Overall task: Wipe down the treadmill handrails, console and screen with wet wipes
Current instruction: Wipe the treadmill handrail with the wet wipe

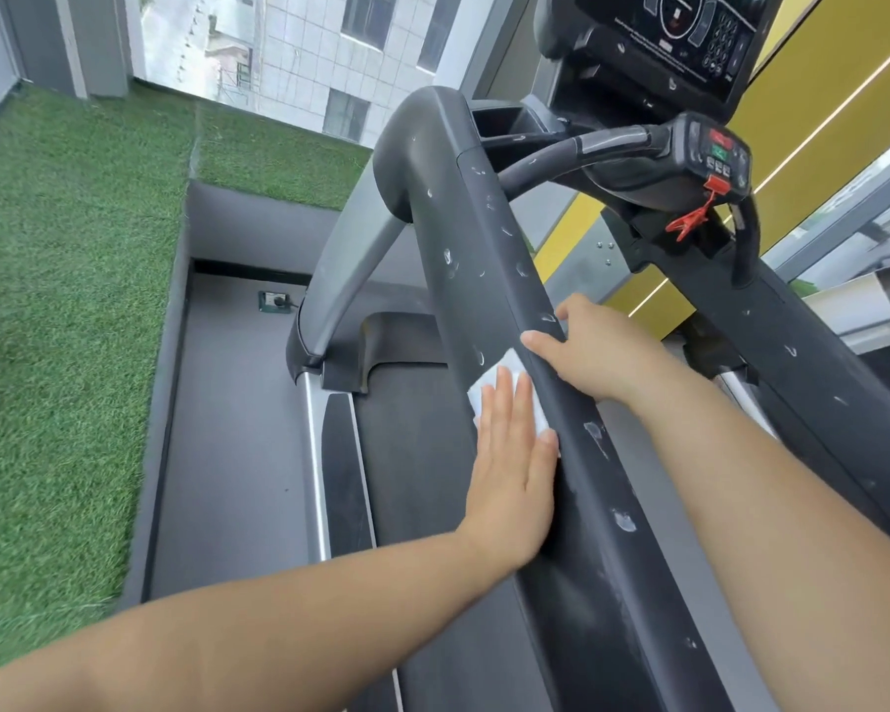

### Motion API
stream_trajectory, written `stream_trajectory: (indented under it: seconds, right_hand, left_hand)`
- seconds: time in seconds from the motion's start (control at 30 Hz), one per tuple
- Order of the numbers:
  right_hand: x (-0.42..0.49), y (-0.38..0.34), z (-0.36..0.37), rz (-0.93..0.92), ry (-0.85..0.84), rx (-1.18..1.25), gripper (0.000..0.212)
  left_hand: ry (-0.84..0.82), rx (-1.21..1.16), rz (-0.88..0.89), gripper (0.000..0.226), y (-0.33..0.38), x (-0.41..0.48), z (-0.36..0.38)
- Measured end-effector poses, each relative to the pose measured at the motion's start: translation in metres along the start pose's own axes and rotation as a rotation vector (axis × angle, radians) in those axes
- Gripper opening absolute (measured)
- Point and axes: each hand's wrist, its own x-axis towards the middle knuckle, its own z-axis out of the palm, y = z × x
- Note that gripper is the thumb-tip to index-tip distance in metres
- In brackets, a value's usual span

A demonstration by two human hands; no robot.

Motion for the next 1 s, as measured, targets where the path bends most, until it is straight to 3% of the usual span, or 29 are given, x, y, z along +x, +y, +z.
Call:
stream_trajectory:
  seconds: [0.13,0.3,0.5,0.67,0.83,1.0]
  right_hand:
    - [-0.001,0.003,0.003,-0.033,0.011,-0.035,0.054]
    - [0.0,0.002,0.003,-0.029,-0.013,-0.002,0.053]
    - [0.002,0.006,0.004,-0.036,-0.019,0.043,0.058]
    - [0.002,0.004,0.003,-0.039,-0.03,0.031,0.057]
    - [0.005,0.002,0.002,-0.025,-0.07,-0.017,0.057]
    - [0.007,-0.002,-0.003,-0.002,-0.112,-0.051,0.053]
  left_hand:
    - [-0.02,0.022,0.05,0.053,-0.004,-0.027,0.008]
    - [0.057,0.044,0.006,0.056,-0.001,0.018,-0.003]
    - [-0.012,0.022,0.043,0.053,-0.003,-0.023,0.007]
    - [0.088,-0.001,-0.033,0.057,-0.006,0.022,-0.003]
    - [0.052,-0.054,0.003,0.051,-0.007,-0.009,0.004]
    - [0.111,-0.113,-0.138,0.053,-0.007,0.036,-0.009]
